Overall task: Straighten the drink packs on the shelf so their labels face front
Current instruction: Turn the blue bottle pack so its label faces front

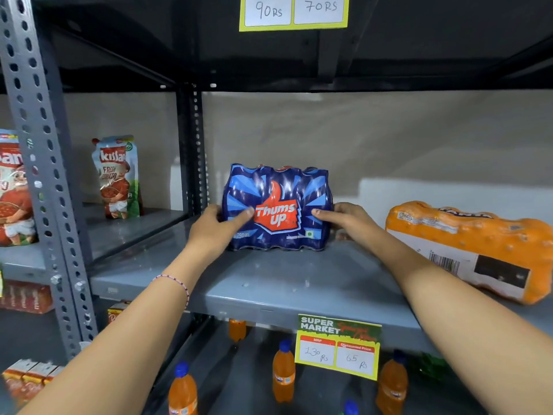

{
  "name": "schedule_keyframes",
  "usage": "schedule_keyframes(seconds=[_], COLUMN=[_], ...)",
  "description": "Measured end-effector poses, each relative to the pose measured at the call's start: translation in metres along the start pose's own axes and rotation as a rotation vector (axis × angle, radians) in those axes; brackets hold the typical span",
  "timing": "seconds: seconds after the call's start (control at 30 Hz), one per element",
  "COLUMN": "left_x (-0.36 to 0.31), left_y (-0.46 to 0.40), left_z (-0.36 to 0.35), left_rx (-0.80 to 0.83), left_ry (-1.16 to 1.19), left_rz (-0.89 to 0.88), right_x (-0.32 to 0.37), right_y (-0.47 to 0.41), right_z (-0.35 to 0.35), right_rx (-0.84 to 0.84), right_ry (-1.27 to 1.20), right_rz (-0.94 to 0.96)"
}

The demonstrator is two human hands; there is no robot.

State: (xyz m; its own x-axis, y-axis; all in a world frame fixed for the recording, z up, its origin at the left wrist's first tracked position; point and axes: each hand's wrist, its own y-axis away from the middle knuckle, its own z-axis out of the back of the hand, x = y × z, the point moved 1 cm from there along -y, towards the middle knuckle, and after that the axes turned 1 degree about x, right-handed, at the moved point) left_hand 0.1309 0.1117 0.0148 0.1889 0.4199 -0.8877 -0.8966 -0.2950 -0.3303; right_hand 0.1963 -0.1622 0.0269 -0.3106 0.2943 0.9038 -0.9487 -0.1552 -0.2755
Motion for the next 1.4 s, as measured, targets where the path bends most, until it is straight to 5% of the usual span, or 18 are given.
schedule_keyframes(seconds=[0.1, 0.33, 0.93, 1.2, 1.33, 1.4], left_x=[0.002, -0.005, 0.006, 0.007, 0.014, 0.015], left_y=[-0.007, -0.003, 0.063, 0.068, 0.08, 0.083], left_z=[0.002, 0.016, 0.065, 0.063, 0.049, 0.042], left_rx=[0.06, 0.175, 0.26, 0.178, 0.061, -0.058], left_ry=[-0.185, -0.127, 0.007, -0.042, 0.008, 0.078], left_rz=[-0.062, -0.06, -0.165, -0.153, -0.184, -0.252], right_x=[0.004, 0.03, 0.053, 0.057, 0.053, 0.052], right_y=[0.003, 0.034, 0.128, 0.133, 0.137, 0.135], right_z=[-0.001, -0.007, -0.021, -0.022, 0.0, 0.039], right_rx=[0.017, -0.004, -0.019, -0.043, 0.109, -0.035], right_ry=[0.077, 0.422, 0.497, 0.561, 0.484, 0.384], right_rz=[0.054, 0.029, 0.028, 0.028, 0.045, 0.103])
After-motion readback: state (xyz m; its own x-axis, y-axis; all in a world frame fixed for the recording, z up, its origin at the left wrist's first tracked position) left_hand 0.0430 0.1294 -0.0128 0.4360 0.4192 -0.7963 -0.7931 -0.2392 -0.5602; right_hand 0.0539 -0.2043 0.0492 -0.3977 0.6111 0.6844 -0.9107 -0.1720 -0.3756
